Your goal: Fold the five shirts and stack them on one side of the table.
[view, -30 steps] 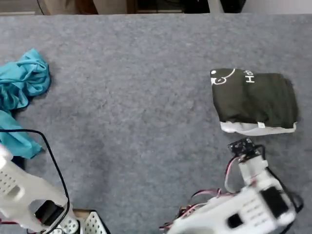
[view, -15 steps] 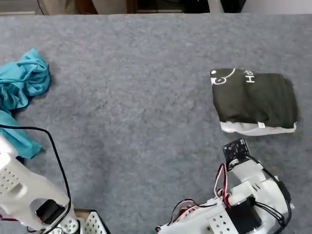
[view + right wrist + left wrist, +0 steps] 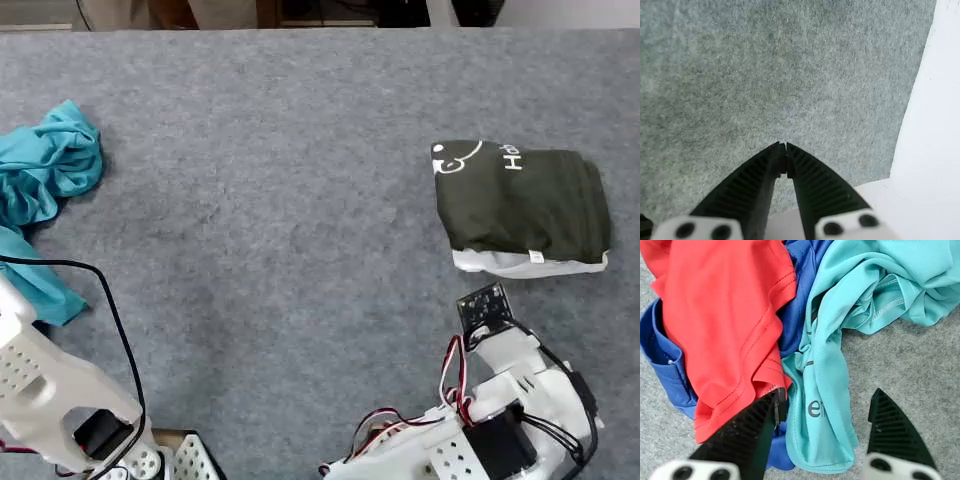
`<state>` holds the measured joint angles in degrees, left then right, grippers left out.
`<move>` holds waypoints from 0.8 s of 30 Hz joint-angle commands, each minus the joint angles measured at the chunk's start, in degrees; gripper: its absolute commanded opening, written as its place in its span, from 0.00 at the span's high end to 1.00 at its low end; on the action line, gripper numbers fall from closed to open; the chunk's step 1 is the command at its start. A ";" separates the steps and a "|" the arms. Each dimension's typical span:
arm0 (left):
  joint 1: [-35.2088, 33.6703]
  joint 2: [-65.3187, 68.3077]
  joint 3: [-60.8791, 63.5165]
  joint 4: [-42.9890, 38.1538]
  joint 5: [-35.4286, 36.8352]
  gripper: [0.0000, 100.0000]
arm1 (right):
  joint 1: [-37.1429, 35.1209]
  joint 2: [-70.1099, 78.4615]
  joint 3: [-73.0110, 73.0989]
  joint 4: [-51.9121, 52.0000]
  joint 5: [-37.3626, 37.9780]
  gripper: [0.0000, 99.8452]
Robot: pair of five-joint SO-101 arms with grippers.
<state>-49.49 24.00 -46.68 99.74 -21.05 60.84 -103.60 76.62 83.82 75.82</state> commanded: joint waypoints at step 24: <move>-10.90 -1.01 18.73 -27.43 1.93 0.73 | -18.77 27.56 -25.36 4.92 -3.60 1.00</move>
<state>-60.13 24.09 -28.40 76.26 -21.14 42.73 -84.70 59.56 88.48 73.63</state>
